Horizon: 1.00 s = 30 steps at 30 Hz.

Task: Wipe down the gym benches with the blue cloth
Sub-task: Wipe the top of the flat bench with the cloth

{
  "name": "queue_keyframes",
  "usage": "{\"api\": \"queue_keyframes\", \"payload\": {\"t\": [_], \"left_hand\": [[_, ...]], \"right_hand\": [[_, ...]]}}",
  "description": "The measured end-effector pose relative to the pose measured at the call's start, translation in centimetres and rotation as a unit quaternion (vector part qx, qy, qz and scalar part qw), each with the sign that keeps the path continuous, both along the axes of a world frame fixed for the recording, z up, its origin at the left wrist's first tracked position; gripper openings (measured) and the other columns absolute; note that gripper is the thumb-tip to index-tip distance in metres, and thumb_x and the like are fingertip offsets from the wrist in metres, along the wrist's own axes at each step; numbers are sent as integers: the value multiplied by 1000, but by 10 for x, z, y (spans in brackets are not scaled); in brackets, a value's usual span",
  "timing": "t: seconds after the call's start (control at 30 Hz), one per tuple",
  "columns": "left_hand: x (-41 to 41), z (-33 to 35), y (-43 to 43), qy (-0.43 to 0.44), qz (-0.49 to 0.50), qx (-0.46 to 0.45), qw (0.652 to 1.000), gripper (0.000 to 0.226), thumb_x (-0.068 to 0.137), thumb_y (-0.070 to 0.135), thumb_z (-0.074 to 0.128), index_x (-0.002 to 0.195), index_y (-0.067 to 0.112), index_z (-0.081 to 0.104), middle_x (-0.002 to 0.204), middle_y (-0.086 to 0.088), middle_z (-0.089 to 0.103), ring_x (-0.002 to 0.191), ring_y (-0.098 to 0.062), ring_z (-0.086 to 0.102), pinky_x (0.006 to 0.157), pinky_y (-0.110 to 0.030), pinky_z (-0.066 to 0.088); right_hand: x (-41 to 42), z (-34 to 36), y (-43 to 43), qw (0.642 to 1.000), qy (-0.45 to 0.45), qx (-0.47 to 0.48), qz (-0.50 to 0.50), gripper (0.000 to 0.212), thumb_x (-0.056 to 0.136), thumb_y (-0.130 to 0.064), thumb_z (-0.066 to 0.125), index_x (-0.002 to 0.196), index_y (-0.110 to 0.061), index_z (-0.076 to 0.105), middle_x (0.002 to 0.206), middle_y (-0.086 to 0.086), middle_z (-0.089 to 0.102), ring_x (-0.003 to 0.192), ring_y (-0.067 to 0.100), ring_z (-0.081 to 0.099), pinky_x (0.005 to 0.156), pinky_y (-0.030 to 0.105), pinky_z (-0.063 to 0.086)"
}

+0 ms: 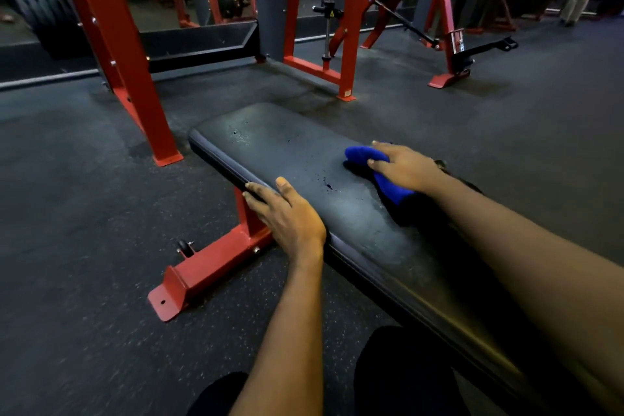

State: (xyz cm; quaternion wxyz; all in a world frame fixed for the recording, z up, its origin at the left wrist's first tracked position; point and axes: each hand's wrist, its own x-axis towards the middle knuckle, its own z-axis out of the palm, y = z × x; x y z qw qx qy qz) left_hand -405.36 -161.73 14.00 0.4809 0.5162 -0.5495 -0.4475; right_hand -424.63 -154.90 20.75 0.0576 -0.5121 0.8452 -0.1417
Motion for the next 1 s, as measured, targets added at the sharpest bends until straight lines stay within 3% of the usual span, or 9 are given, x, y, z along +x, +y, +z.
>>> {"api": "queue_keyframes", "payload": {"t": [0.1, 0.27, 0.33, 0.5, 0.67, 0.73, 0.83, 0.93, 1.0], "left_hand": [[1, 5, 2, 8, -6, 13, 1000, 68, 104, 48, 22, 156, 10, 3, 163, -14, -1, 147, -33, 19, 120, -41, 19], [18, 17, -3, -14, -44, 28, 999, 65, 105, 43, 21, 156, 6, 5, 163, -15, -1, 150, -27, 9, 119, -34, 9], [30, 16, -25, -33, -71, 18, 997, 64, 106, 42, 21, 156, 5, 5, 164, -12, -1, 151, -23, 5, 119, -32, 5], [42, 13, -63, -98, -155, 13, 983, 68, 106, 39, 22, 153, 6, -14, 161, -9, -20, 150, -21, -11, 121, -34, -3], [48, -4, -66, -113, -191, -35, 974, 68, 105, 44, 20, 152, 13, -20, 159, -2, -28, 148, -14, -18, 122, -38, -4], [49, -8, -69, -111, -197, -40, 973, 68, 105, 45, 18, 151, 15, -21, 158, 0, -30, 147, -13, -21, 122, -36, -6], [49, -9, -71, -116, -209, -41, 970, 68, 105, 46, 17, 150, 17, -24, 157, 1, -32, 147, -13, -21, 120, -38, -5], [51, -9, -72, -119, -219, -39, 968, 68, 105, 46, 17, 150, 19, -25, 157, 3, -34, 148, -14, -20, 121, -40, -3], [52, -8, -71, -112, -224, -36, 967, 68, 105, 46, 18, 151, 18, -24, 156, 2, -34, 147, -14, -20, 122, -40, -4]], "right_hand": [[16, -1, -26, 999, 38, 13, -4, 50, 101, -41, 44, 150, -32, 37, 159, -4, 32, 146, 22, 29, 118, 40, 24], [59, -11, 34, 984, 33, -46, 171, 50, 100, -33, 52, 148, -30, 41, 155, -13, 33, 145, 4, 24, 120, 19, 8], [56, -13, 45, 982, 15, -56, 179, 48, 101, -30, 52, 148, -27, 42, 155, -10, 34, 145, 5, 24, 116, 13, 5], [56, -14, -32, 998, 31, 4, 62, 51, 100, -44, 42, 151, -38, 33, 162, -4, 25, 150, 20, 21, 123, 40, 15], [94, -11, 18, 973, 36, -66, 218, 50, 100, -37, 51, 148, -37, 39, 157, -12, 31, 146, 4, 24, 118, 18, 8], [97, -15, 60, 955, 11, -72, 289, 49, 98, -42, 50, 146, -39, 42, 156, -17, 32, 146, -1, 21, 120, 20, 8], [75, -16, 51, 968, 0, -57, 246, 48, 98, -40, 50, 145, -39, 43, 156, -15, 35, 146, 3, 24, 122, 24, 12], [76, -17, -1, 984, 54, -19, 166, 51, 97, -44, 45, 147, -43, 39, 159, -10, 31, 148, 13, 23, 123, 35, 15], [90, -17, -8, 984, 72, -21, 164, 53, 94, -48, 44, 147, -45, 37, 159, -11, 31, 148, 14, 24, 122, 41, 18]]}}
